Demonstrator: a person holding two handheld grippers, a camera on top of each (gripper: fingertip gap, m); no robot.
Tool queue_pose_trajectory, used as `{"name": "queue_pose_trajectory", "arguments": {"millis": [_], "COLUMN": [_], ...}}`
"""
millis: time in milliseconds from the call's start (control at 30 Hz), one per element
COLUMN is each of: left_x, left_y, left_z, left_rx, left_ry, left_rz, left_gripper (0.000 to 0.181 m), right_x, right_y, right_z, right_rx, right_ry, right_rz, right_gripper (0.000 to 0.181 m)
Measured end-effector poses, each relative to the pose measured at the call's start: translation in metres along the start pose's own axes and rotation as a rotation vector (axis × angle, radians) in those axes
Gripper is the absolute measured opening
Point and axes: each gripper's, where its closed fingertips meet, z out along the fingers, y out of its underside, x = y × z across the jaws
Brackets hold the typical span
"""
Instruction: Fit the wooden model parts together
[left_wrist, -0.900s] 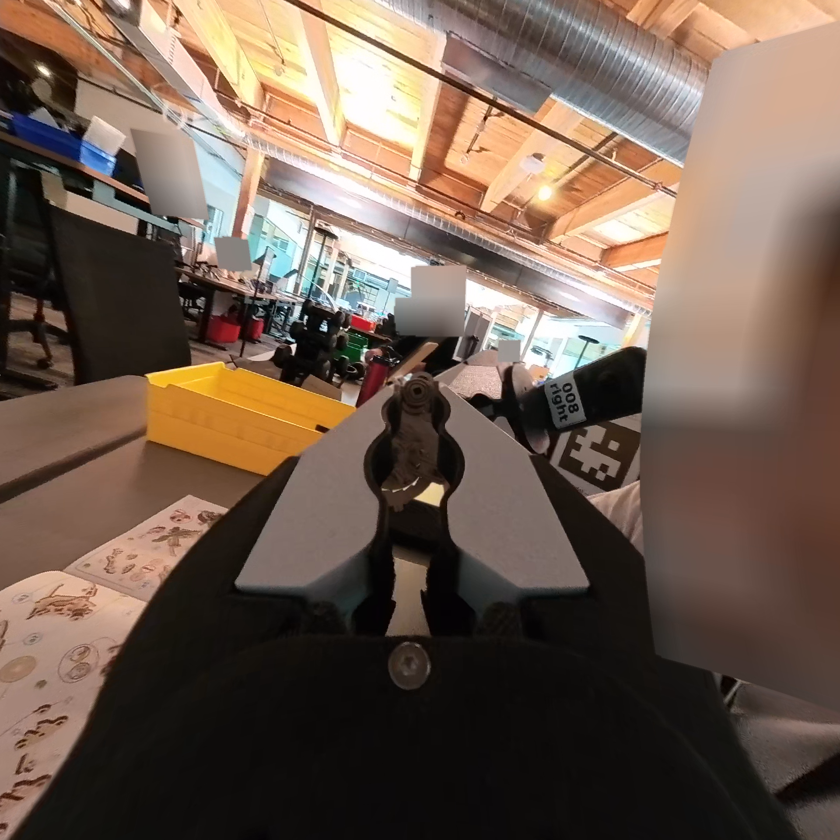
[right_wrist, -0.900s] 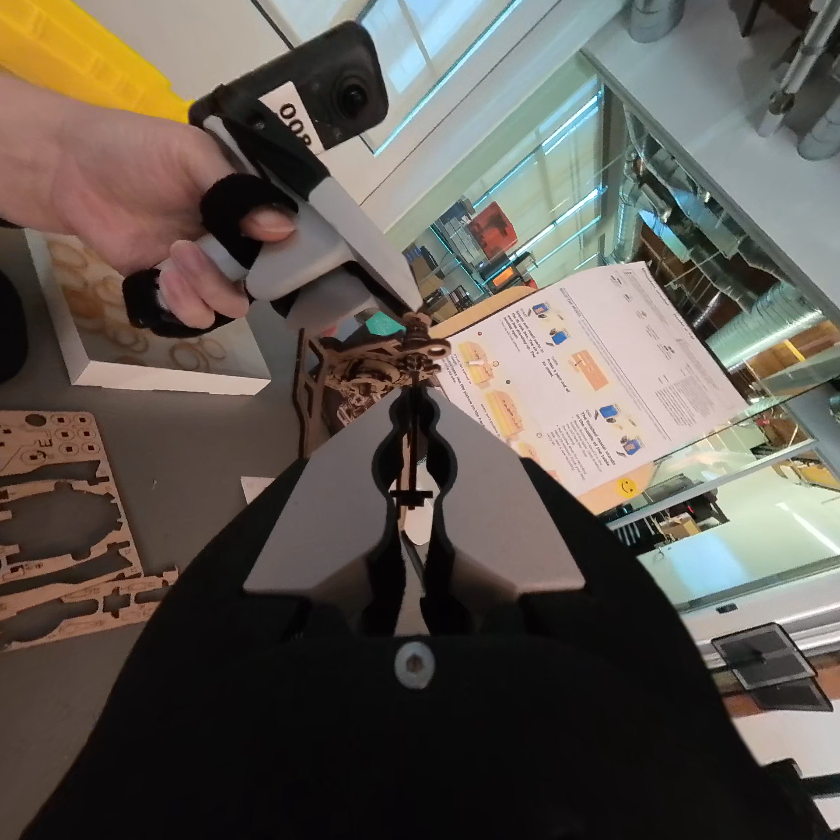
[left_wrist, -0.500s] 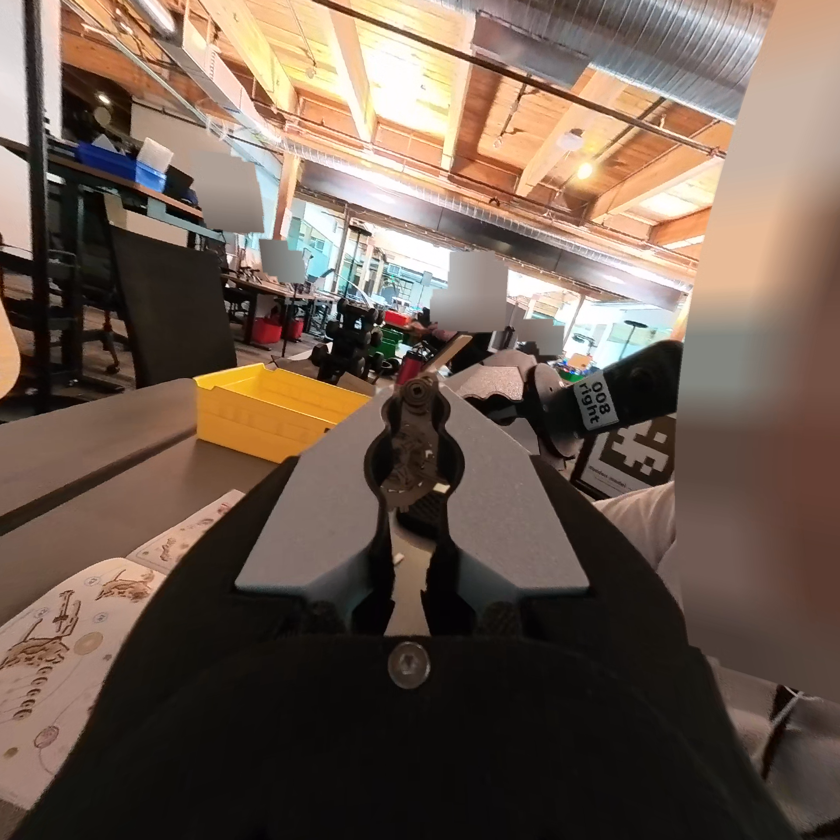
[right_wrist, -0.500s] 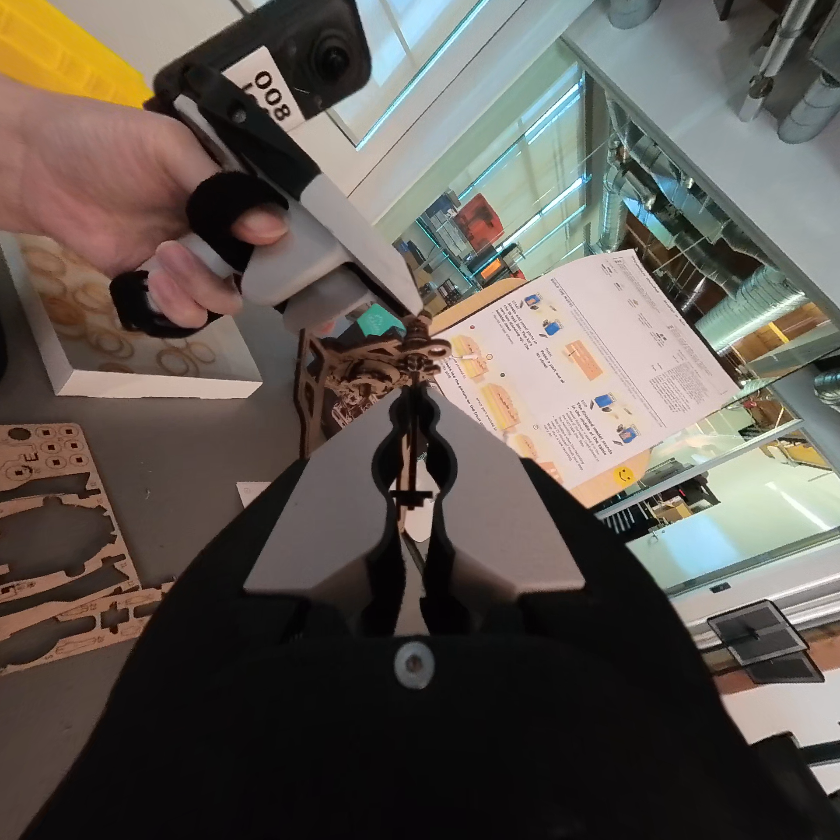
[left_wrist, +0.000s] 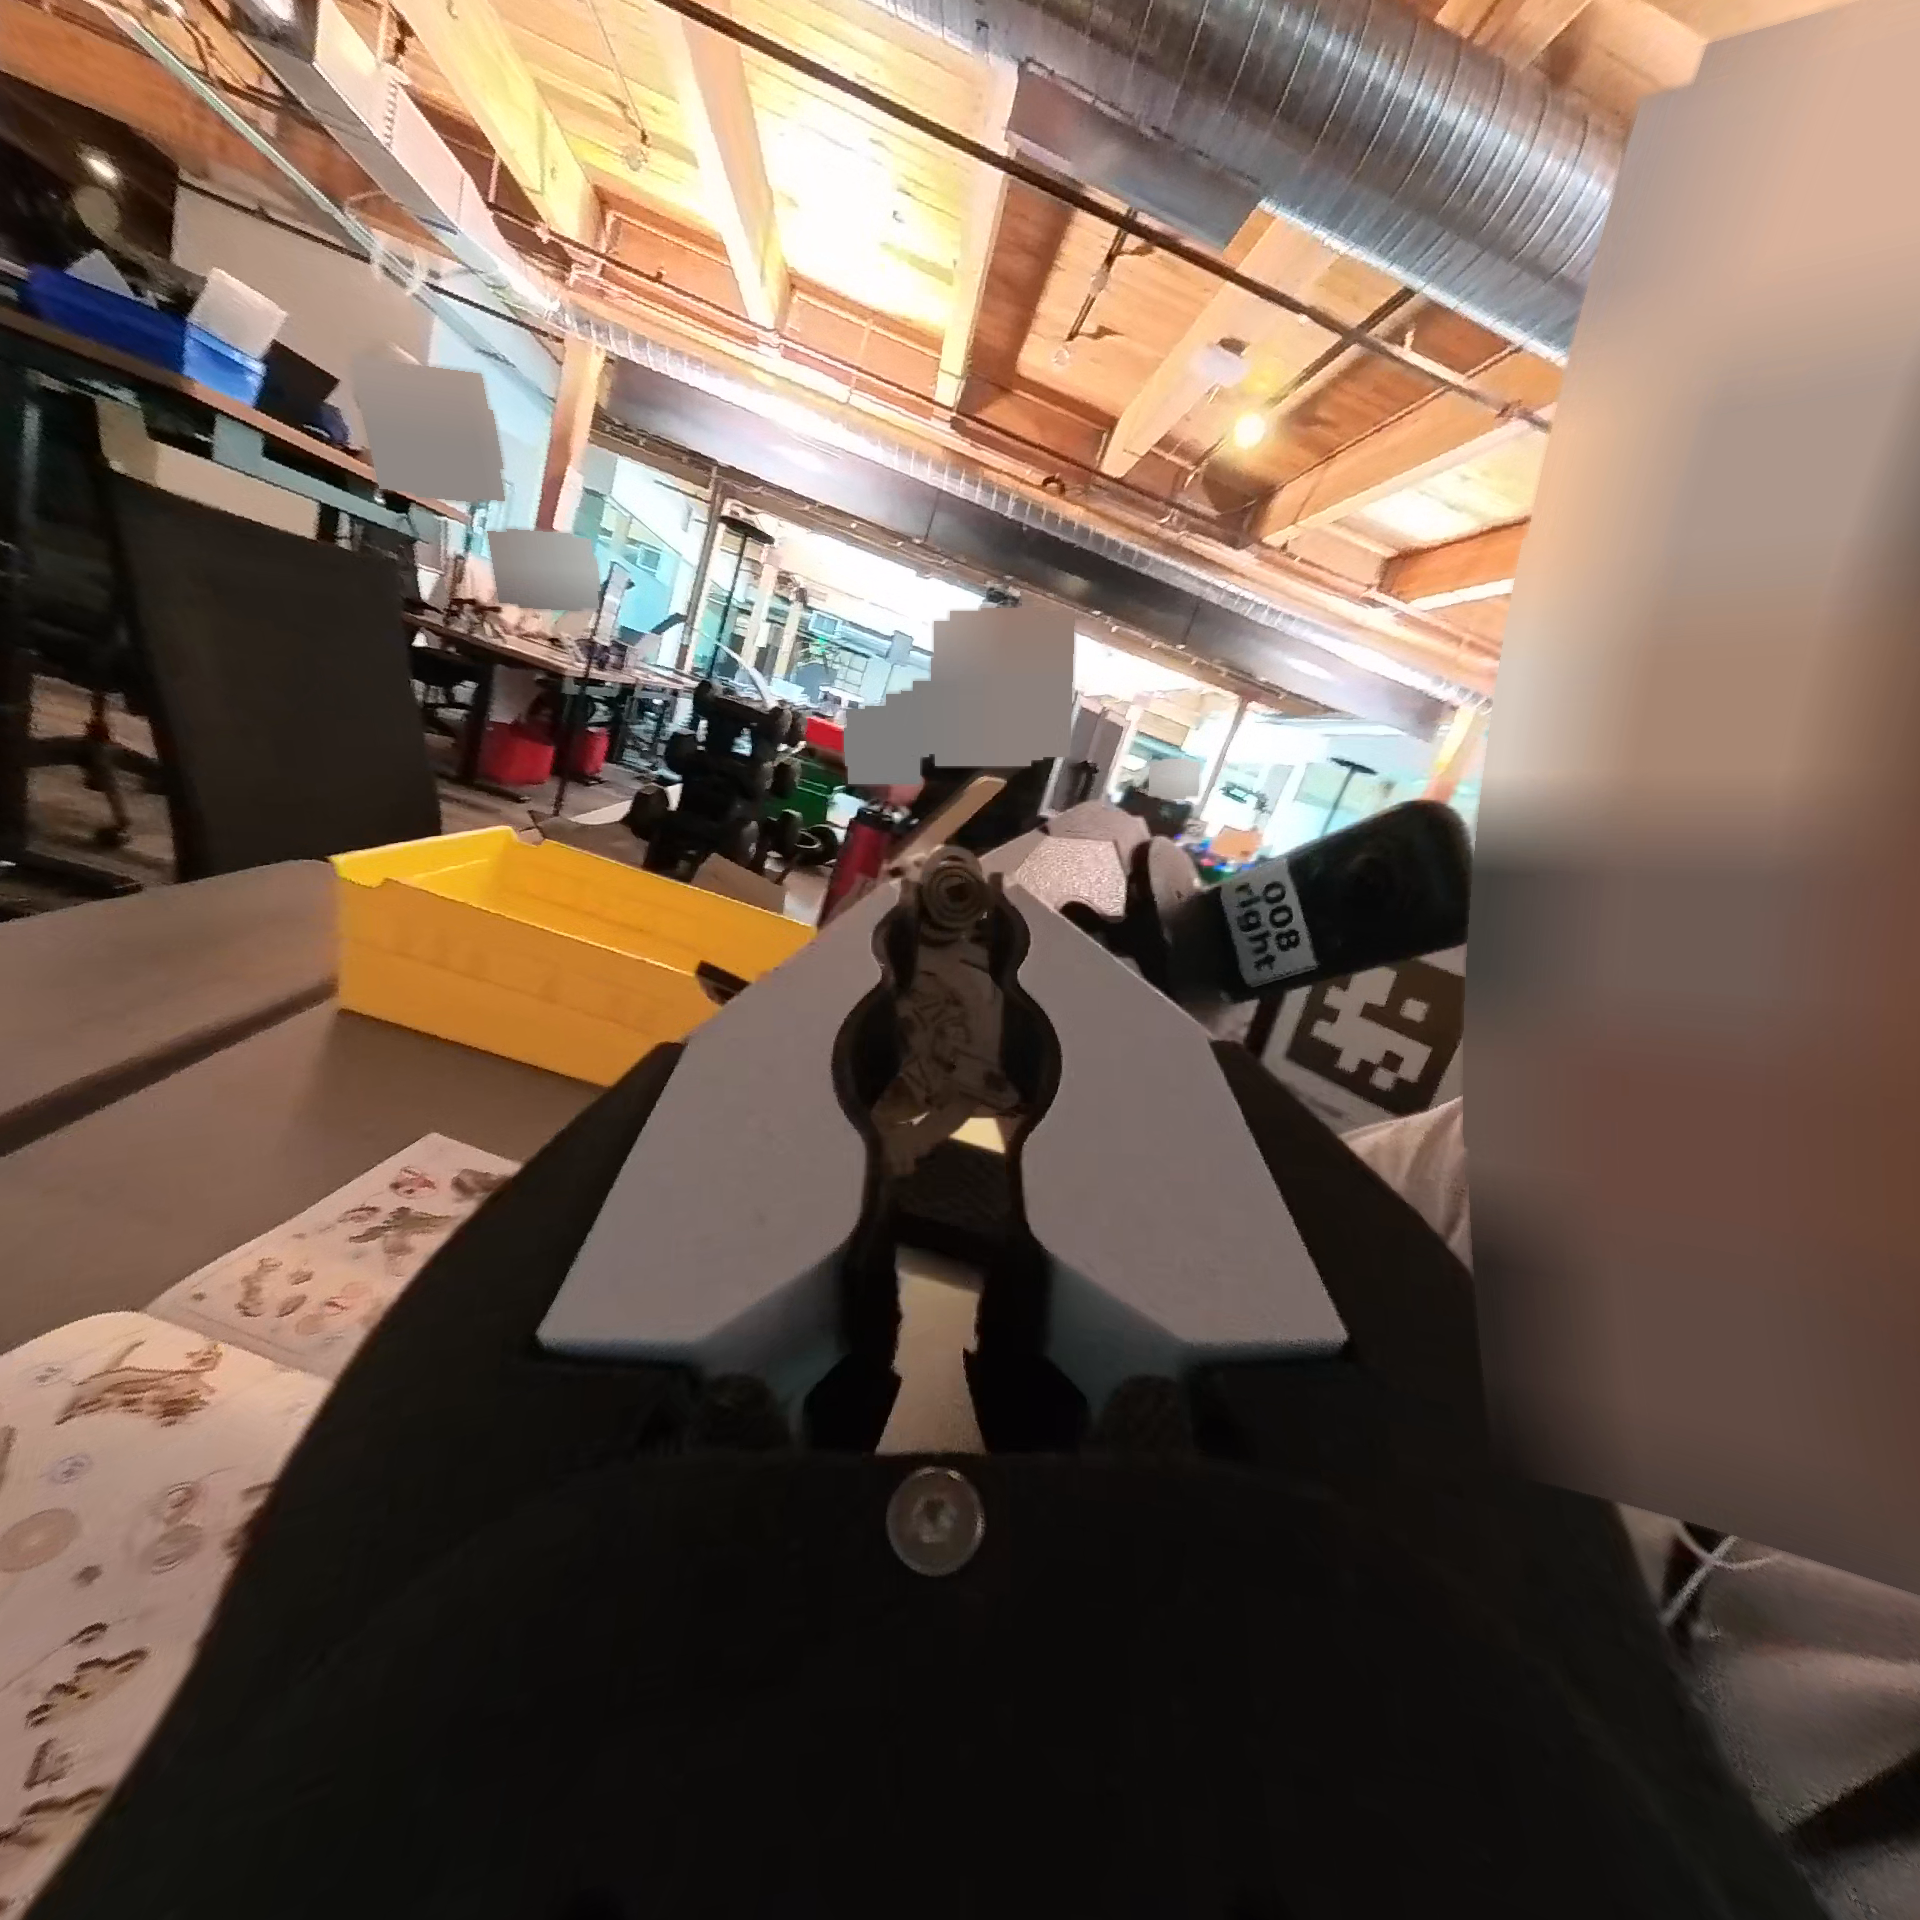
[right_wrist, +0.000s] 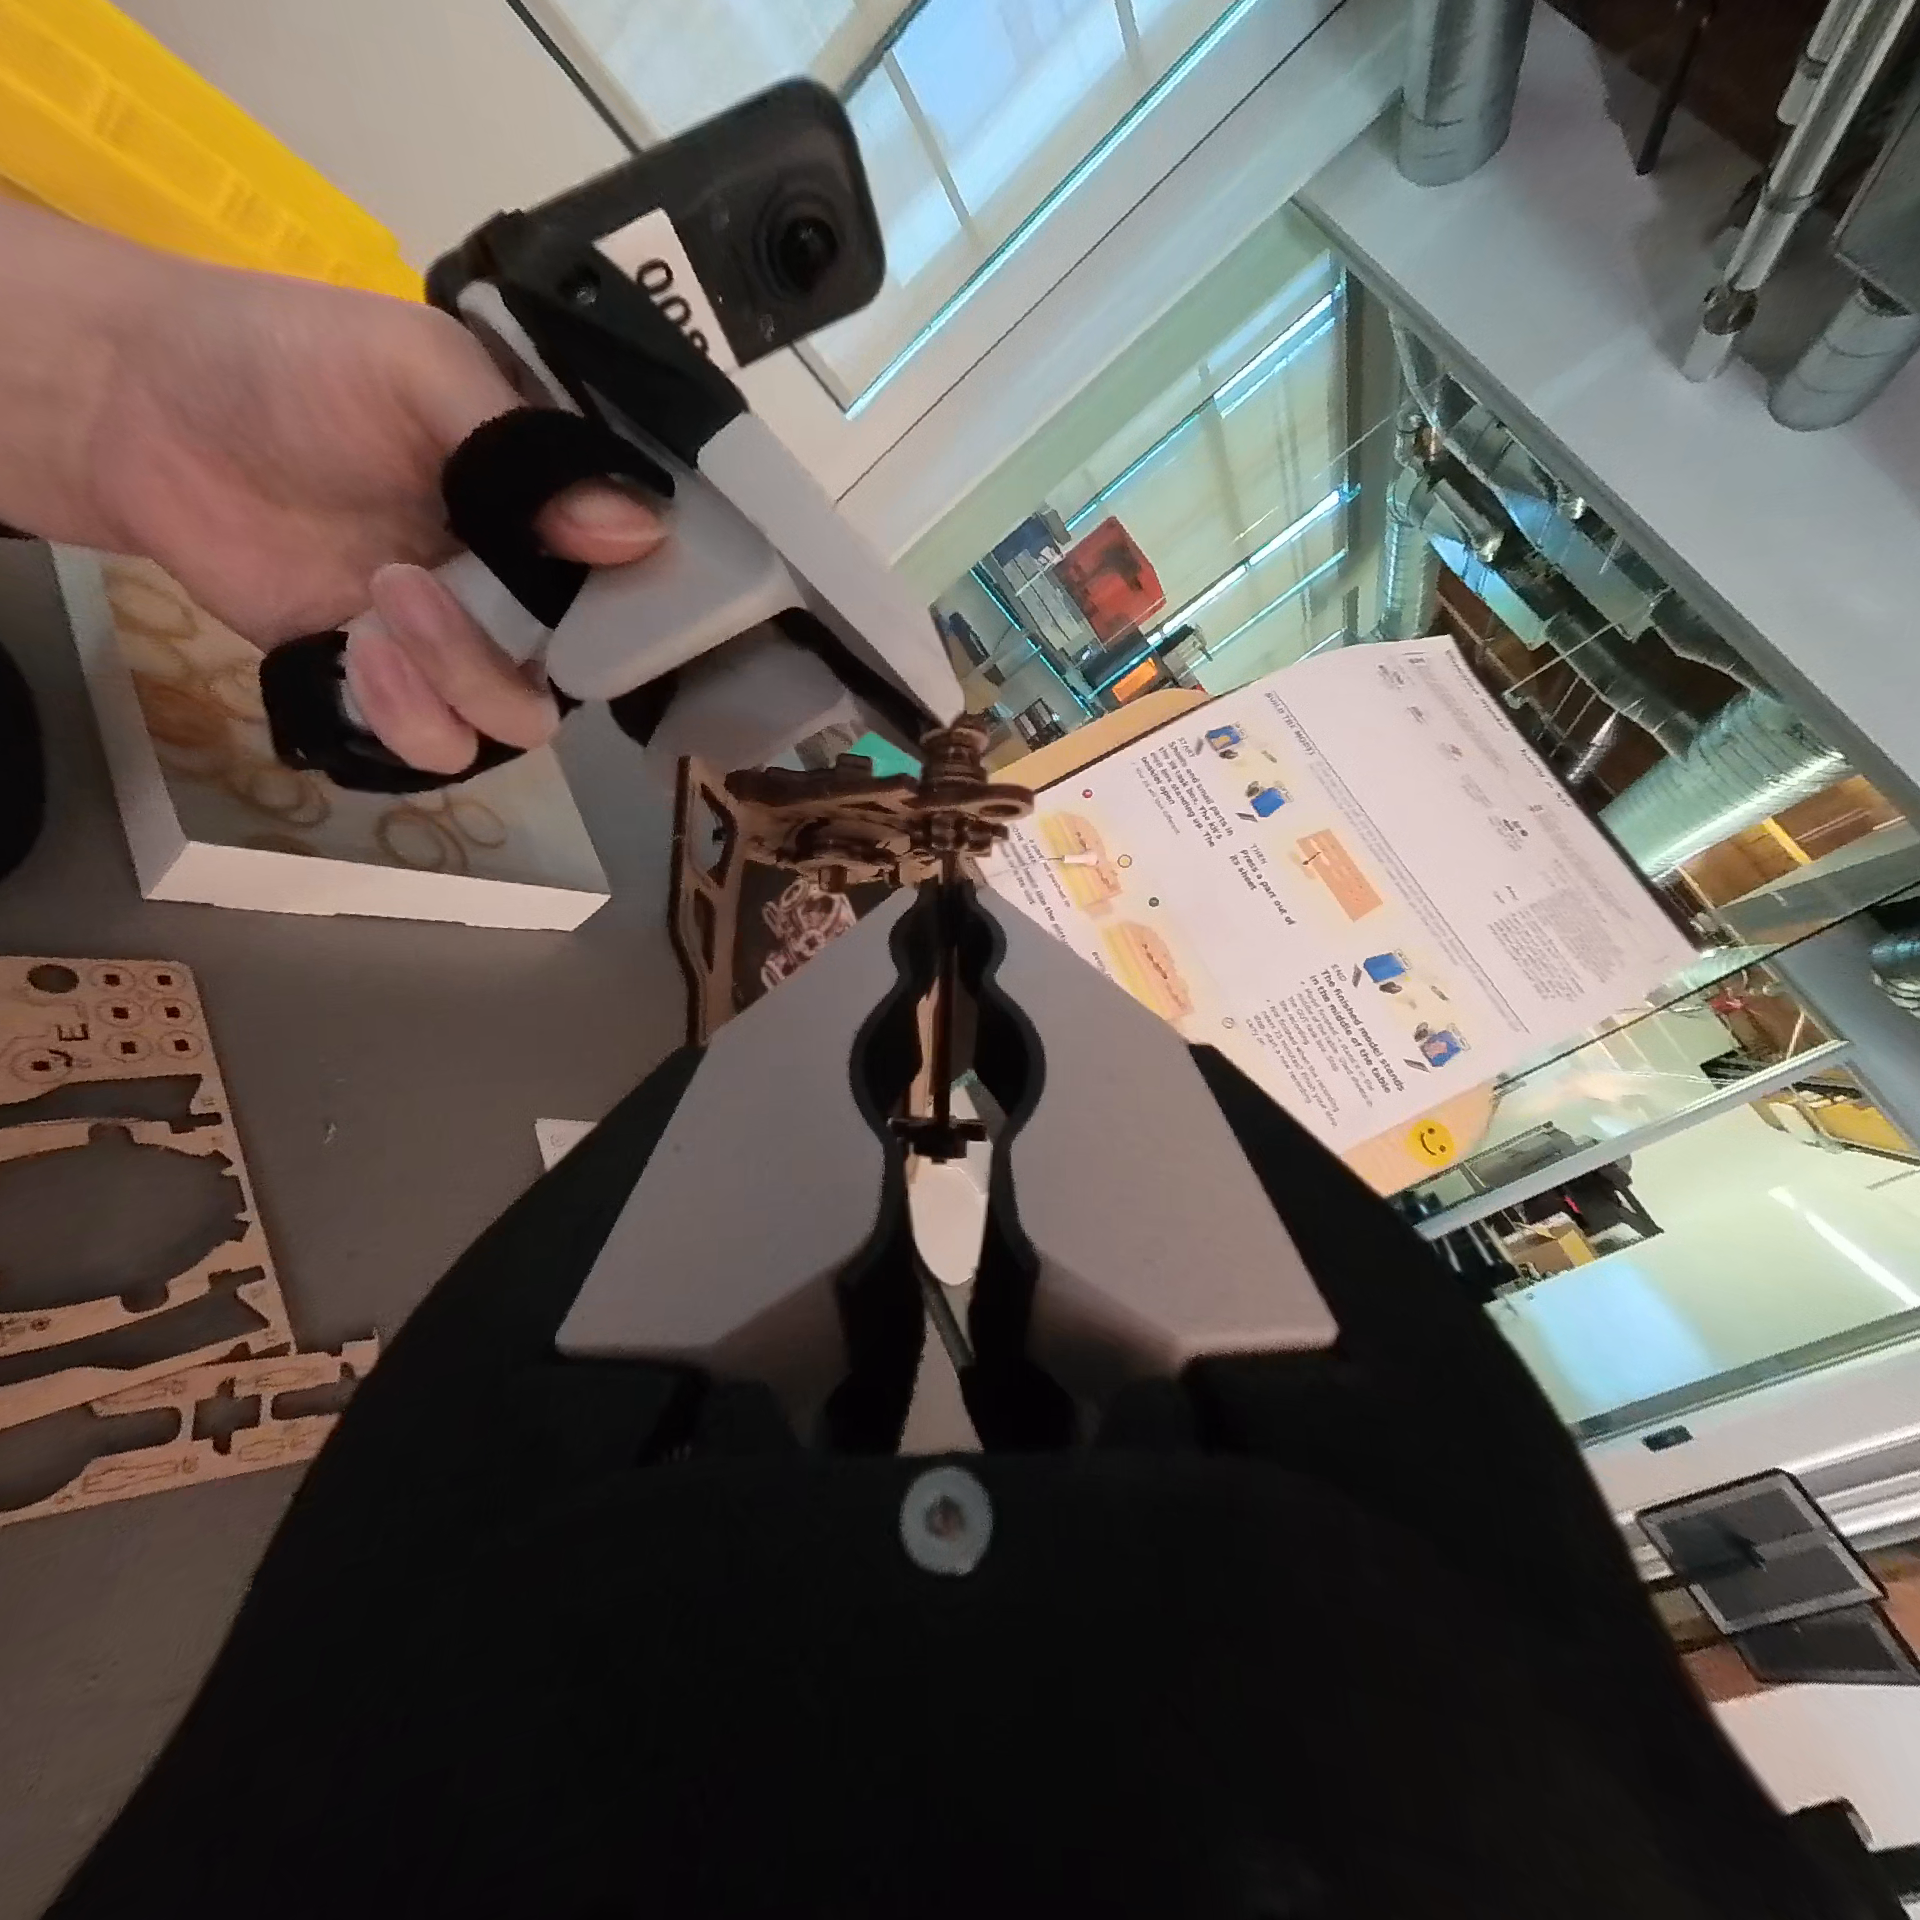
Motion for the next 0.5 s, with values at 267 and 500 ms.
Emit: {"name": "queue_pose_trajectory", "arguments": {"millis": [267, 500], "left_x": [0.023, 0.038], "left_y": [-0.002, -0.018], "left_z": [0.008, -0.002], "left_rx": [-0.059, -0.066], "left_ry": [-0.069, -0.071], "left_rz": [0.302, 0.432], "left_gripper": [0.014, 0.013], "right_x": [0.004, 0.004], "right_y": [-0.014, -0.025], "right_z": [-0.010, -0.019], "right_rx": [0.233, 0.322], "right_ry": [-0.039, -0.061], "right_rz": [0.098, 0.103], "right_gripper": [0.000, 0.000]}}
